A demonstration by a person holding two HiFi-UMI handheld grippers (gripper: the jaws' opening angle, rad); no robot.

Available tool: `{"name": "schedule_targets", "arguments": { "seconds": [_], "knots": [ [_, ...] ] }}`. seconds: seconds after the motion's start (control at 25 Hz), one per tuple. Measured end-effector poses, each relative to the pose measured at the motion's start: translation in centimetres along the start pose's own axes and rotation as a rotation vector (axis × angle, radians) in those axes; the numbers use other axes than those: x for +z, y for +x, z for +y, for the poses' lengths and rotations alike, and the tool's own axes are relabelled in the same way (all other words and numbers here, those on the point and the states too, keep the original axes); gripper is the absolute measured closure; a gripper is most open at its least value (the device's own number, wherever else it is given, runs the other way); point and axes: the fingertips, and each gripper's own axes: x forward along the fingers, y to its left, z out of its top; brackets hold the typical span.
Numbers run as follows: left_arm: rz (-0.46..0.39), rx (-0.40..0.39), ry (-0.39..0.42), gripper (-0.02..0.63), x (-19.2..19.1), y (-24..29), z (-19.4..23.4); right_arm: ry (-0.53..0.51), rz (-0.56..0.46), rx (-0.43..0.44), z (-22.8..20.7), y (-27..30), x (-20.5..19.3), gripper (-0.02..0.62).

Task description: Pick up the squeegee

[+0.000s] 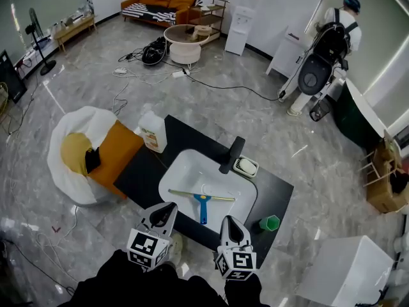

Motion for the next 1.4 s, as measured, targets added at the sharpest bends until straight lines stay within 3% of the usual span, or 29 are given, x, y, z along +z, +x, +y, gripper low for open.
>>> {"name": "schedule_targets", "arguments": {
  "seconds": [0.36, 0.84, 1.24, 1.28, 1.32, 1.4],
  "knots": [
    [0.099, -0.058, -0.019, 0.577, -4.1, 5.3, 2.8, 0.041, 0.094, -0.046, -1.2, 5.2, -4.3, 0.578],
    [0.228, -0.069, -0.071, 0.577, -10.6, 11.1, 6.7, 0.036, 0.237, -0.031, -2.0, 12.5, -10.9, 0.578],
    [0.287, -0.075, -0.104, 0.577, -13.1, 15.1, 9.2, 0.109, 0.425, -0.048, -4.1, 18.6, -16.3, 0.577],
    [0.289, -0.076, -0.107, 0.577, -13.1, 15.3, 9.3, 0.12, 0.443, -0.041, -4.2, 19.1, -16.7, 0.566],
    [0.291, -0.076, -0.109, 0.577, -13.1, 15.5, 9.4, 0.132, 0.461, -0.031, -4.2, 19.6, -17.1, 0.485],
    [0.296, -0.075, -0.113, 0.577, -13.3, 16.0, 9.7, 0.147, 0.497, -0.027, -4.4, 20.6, -18.2, 0.46]
  ]
}}
